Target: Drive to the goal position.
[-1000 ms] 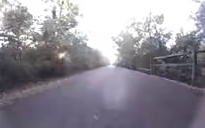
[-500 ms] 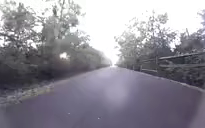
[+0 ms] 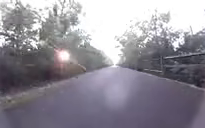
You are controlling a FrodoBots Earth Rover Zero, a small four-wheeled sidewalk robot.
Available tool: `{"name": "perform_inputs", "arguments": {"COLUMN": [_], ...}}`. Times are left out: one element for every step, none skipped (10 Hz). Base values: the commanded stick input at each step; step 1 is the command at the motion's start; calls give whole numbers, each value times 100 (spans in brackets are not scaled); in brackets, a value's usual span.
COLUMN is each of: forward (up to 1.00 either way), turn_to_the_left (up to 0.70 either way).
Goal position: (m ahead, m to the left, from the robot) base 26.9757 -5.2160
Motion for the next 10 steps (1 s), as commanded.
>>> {"name": "perform_inputs", "arguments": {"forward": [100,100,100,100,100,100,100,100,100,100], "turn_to_the_left": [-32,-8,0,0,0,0,0,0,0,0]}}
